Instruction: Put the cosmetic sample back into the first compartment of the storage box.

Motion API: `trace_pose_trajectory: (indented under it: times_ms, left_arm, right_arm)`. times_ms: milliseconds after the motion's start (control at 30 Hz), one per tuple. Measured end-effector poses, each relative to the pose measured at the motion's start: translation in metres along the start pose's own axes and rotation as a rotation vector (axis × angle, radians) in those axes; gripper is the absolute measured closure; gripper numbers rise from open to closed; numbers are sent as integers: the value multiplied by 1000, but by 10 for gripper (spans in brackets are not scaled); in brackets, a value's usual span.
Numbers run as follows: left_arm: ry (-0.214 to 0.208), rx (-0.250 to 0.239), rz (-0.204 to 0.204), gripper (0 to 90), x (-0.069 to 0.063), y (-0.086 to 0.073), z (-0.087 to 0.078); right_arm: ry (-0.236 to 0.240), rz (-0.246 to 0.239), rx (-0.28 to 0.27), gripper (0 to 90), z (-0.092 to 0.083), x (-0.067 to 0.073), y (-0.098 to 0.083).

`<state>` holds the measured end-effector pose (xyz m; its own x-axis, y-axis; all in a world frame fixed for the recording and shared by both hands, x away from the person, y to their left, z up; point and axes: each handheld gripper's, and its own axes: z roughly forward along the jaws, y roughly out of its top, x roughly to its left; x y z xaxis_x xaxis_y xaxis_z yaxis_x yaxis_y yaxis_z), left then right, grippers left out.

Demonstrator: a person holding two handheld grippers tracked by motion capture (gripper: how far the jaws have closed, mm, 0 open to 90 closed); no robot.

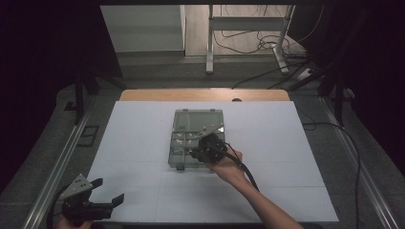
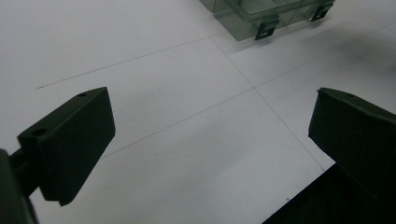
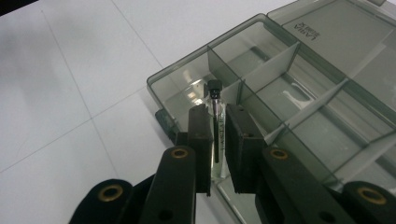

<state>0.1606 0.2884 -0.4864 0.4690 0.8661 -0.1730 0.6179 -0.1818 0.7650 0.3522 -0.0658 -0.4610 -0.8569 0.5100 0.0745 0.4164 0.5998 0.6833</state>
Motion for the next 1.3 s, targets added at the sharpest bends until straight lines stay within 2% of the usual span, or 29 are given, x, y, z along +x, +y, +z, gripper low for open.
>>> trace_pose_trajectory:
  times_ms: [467, 967, 1300]
  left_arm:
    - [1, -2, 1, 11, 0, 0, 0]
    - [0, -2, 3, 10, -1, 0, 0]
    - [0, -2, 7, 10, -1, 0, 0]
  right_arm:
    - [-14, 15, -14, 804, 15, -7, 15]
    - [-38, 36, -4, 805, 38, -19, 22]
    - [-43, 41, -10, 805, 48, -21, 29]
